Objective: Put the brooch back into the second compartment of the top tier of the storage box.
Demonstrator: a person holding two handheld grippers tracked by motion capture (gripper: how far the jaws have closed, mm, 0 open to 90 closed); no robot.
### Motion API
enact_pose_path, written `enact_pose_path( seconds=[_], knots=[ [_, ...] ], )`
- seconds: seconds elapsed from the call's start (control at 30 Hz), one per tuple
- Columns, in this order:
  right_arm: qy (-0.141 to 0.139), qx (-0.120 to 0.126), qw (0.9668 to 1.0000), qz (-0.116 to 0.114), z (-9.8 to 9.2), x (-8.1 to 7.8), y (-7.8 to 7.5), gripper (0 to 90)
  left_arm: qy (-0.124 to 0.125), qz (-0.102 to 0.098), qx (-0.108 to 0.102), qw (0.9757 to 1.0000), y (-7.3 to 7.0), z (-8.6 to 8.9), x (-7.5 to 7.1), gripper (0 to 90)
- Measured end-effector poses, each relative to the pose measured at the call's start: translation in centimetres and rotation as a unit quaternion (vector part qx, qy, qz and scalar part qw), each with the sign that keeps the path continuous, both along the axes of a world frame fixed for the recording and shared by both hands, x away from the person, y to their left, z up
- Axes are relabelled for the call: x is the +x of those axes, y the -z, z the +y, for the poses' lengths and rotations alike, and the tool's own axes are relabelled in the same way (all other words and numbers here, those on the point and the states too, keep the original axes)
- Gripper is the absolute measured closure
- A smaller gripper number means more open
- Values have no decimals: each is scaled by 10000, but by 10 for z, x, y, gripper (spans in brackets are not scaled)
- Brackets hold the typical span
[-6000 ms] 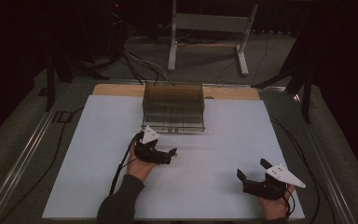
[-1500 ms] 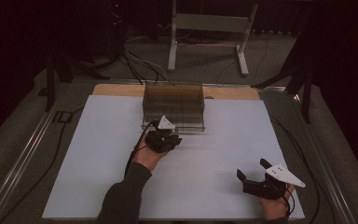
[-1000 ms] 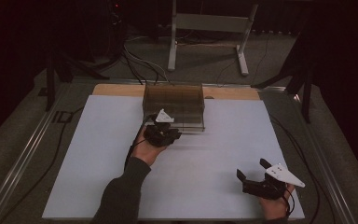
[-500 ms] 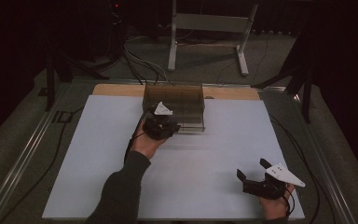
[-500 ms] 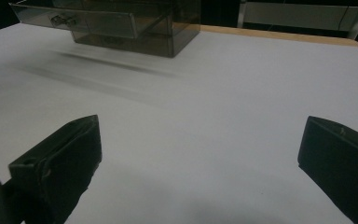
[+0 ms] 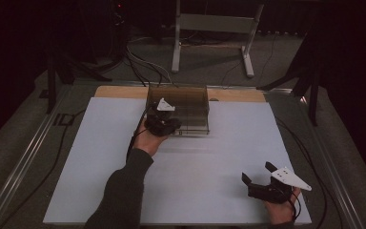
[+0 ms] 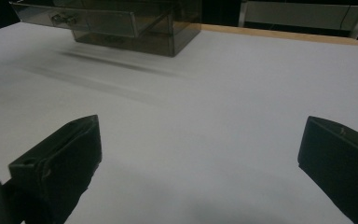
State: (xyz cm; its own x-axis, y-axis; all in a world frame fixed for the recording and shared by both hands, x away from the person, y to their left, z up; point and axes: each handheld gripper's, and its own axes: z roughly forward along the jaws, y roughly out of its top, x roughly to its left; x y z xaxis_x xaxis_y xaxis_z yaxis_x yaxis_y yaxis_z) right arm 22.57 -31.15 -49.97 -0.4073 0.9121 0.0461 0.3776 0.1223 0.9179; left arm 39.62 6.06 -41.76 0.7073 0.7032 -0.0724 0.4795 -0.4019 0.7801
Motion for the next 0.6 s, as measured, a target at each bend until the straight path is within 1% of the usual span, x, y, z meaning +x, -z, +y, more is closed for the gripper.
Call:
enact_pose_path(
  seconds=[0.2, 0.3, 0.47, 0.53, 0.6],
  knots=[
    [-7, -2, 10000, 3, 0, 0, 0, 1, -93, -40, 25, 9999, -4, 3, 6, 790],
    [-7, 0, 10000, 6, 0, 0, 0, 1, -109, -60, 92, 9999, -4, 4, 9, 790],
    [6, 17, 10000, 7, 0, 0, 0, 1, -170, -70, 62, 9998, -4, 7, 14, 790],
    [-2, 0, 10000, 9, 0, 0, 0, 1, -225, -57, 67, 9997, -4, 8, 16, 790],
    [-13, -7, 10000, 8, 0, 0, 0, 1, -294, -37, 16, 9996, -4, 9, 19, 790]
  ],
)
